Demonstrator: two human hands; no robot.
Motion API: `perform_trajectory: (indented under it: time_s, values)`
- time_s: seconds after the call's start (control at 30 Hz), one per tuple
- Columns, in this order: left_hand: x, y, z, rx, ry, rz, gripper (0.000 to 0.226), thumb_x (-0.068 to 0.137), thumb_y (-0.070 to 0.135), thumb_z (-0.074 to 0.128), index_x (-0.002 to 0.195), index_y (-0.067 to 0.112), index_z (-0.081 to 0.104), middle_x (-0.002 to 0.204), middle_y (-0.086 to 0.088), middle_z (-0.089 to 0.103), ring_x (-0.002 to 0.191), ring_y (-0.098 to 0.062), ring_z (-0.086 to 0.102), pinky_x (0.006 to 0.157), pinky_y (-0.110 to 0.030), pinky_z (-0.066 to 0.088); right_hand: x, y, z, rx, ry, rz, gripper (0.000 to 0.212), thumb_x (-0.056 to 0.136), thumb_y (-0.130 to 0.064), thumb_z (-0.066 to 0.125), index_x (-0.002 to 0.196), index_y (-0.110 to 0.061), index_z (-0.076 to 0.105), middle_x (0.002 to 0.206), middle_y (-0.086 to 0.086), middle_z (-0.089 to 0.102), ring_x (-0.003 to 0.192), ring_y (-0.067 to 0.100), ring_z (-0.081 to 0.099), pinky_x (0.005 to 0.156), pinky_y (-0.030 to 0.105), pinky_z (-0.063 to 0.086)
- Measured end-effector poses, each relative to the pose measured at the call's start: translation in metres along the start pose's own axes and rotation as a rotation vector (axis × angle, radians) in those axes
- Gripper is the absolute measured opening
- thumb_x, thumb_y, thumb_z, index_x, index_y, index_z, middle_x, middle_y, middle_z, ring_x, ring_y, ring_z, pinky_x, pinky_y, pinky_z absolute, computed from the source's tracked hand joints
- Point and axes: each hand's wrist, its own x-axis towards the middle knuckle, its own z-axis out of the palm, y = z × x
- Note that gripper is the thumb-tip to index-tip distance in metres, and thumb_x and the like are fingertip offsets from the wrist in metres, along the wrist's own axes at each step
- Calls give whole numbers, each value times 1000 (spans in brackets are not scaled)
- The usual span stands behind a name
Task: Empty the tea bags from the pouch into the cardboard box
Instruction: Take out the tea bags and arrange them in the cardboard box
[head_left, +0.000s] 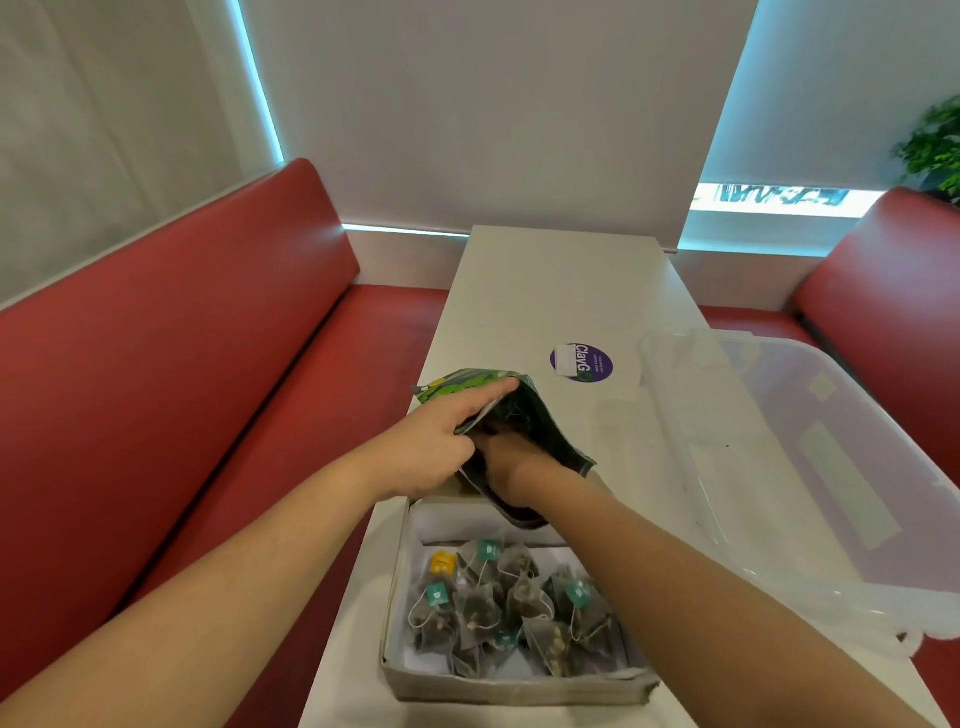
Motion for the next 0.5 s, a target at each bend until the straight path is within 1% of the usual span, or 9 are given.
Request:
perform_trajectory:
  time_s: [0.03, 0.13, 0.17, 0.23, 0.27, 0.33, 0.4, 0.47, 0.5]
  values:
    - [0, 0, -2, 0, 9, 3, 87, 75, -21, 34, 147, 28, 30, 152, 15, 28, 141, 4, 18, 116, -17, 12, 7, 2, 2, -127, -7, -24, 47, 93, -27, 51, 138, -23, 39, 140, 10, 45, 122, 32, 45, 106, 42, 37]
    - [2, -1, -6, 18, 39, 1, 84, 78, -20, 36, 147, 28, 29, 152, 15, 28, 141, 4, 19, 117, -19, 13, 18, 7, 20, 30, -37, 97, 55, 88, -48, 45, 134, -20, 44, 136, 7, 48, 122, 29, 44, 109, 38, 32]
    - [2, -1, -6, 16, 39, 0, 84, 78, -19, 37, 148, 28, 29, 152, 15, 28, 141, 4, 20, 117, -19, 14, 13, 4, 14, 2, -51, 69, 51, 89, -45, 45, 132, -18, 47, 133, 8, 50, 121, 28, 46, 108, 39, 34]
    - [2, 0, -7, 4, 28, 3, 86, 77, -20, 36, 148, 27, 29, 153, 14, 29, 141, 4, 20, 117, -19, 15, -9, -5, -7, -101, -41, 41, 34, 93, -27, 50, 123, -11, 54, 123, 10, 57, 112, 30, 54, 100, 38, 43]
    - [2, 0, -7, 0, 23, 2, 86, 76, -20, 35, 148, 26, 28, 153, 14, 29, 141, 4, 21, 116, -19, 15, -18, -9, -13, -51, 19, 43, 30, 92, -21, 53, 120, -10, 56, 120, 11, 59, 108, 30, 56, 95, 38, 46]
    - [2, 1, -8, 7, 25, 2, 85, 76, -20, 35, 149, 25, 28, 153, 13, 29, 141, 3, 21, 116, -19, 16, -41, -12, -19, -23, 39, 46, 35, 91, -20, 55, 125, -10, 52, 125, 11, 56, 110, 31, 54, 94, 39, 44]
    - [1, 1, -7, 11, 32, 3, 84, 77, -19, 36, 148, 26, 29, 153, 13, 29, 141, 3, 21, 116, -19, 16, -69, -13, -20, 79, 207, 43, 34, 88, -11, 59, 122, -8, 57, 123, 13, 57, 110, 33, 55, 85, 33, 45]
    - [0, 1, -6, 8, 39, -4, 85, 78, -19, 36, 148, 28, 29, 153, 14, 29, 141, 2, 20, 117, -21, 17, -96, -6, -12, 185, 479, -75, 22, 78, 4, 65, 98, -5, 69, 103, 13, 63, 92, 34, 61, 68, 29, 46]
    - [0, 1, -6, 12, 38, -4, 85, 78, -18, 36, 148, 29, 29, 153, 14, 29, 141, 2, 20, 117, -23, 17, -109, -3, -12, 239, 522, -96, 20, 75, 6, 66, 90, -6, 71, 96, 10, 64, 86, 31, 62, 65, 29, 48]
